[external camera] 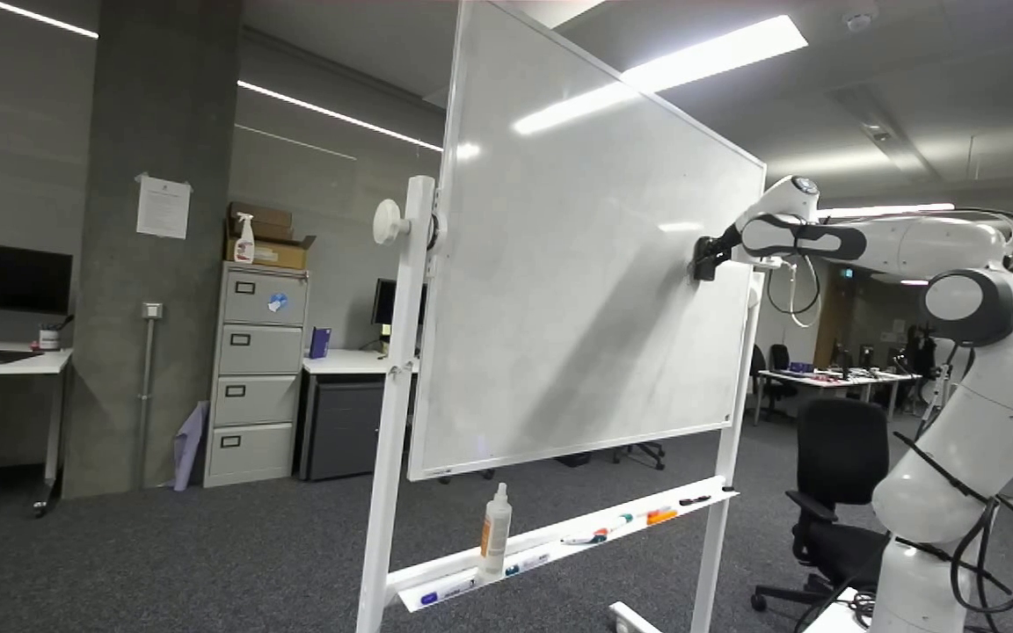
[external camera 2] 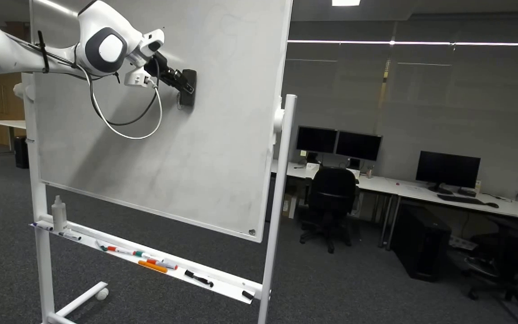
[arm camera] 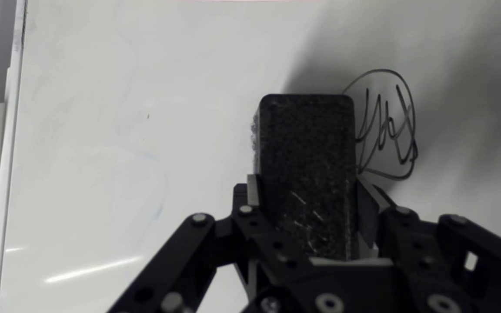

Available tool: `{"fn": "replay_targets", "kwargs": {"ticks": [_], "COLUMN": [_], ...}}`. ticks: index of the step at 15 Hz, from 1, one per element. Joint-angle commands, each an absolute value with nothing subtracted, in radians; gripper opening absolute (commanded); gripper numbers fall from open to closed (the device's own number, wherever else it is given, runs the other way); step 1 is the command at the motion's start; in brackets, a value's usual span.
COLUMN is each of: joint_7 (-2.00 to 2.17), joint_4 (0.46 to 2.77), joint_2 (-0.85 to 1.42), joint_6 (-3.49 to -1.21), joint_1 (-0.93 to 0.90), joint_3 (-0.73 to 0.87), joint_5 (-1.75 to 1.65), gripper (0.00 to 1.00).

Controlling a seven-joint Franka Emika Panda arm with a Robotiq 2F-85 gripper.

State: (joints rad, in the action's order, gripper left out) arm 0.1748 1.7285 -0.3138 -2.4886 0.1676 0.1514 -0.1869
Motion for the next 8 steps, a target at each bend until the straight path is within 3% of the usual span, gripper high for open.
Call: {"fn": "replay_targets", "kwargs": {"ticks": [1,8], "joint_7": [0.101,-0.108], "joint_4": [1.819,1.984], "joint_2": [-0.336,-0.396], "joint_6": [-2.561,-2.638], "joint_1": [0.148,0.051], "joint_3": [0.139,0.147], "joint_5": [-0.156,-0.046], "gripper": [0.3,0.3]}}
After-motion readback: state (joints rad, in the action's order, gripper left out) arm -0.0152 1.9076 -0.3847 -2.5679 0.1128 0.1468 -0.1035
